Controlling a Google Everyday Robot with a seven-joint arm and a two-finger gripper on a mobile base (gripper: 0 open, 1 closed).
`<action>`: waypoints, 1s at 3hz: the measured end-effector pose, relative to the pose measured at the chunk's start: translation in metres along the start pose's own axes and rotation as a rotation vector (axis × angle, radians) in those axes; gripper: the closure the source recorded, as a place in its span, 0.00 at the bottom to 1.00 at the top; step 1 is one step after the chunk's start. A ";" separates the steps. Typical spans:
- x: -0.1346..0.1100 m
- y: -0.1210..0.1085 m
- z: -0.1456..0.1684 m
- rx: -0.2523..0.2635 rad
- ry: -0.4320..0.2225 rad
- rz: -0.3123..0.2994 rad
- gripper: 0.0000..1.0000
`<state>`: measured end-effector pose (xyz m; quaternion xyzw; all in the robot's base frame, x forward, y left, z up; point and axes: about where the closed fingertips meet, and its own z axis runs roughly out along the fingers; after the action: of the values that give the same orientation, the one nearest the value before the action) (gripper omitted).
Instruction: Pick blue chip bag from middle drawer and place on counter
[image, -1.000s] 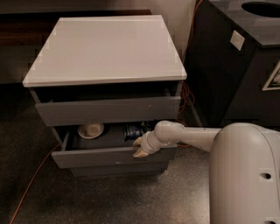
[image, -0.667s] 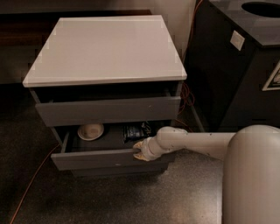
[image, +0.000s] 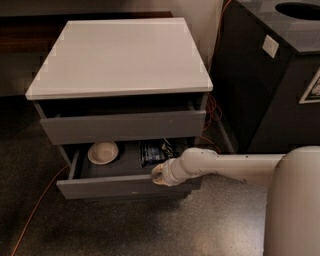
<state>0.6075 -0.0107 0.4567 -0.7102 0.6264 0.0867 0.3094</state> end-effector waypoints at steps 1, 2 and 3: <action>-0.007 0.017 -0.011 0.007 0.003 -0.012 1.00; -0.021 0.055 -0.044 0.032 0.001 -0.011 1.00; -0.024 0.062 -0.063 0.049 -0.014 0.017 1.00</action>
Offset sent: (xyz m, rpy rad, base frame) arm -0.1041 -0.0182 0.0486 -0.0002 -0.0601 -0.0285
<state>0.5275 -0.0266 0.4989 -0.6964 0.6321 0.0791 0.3304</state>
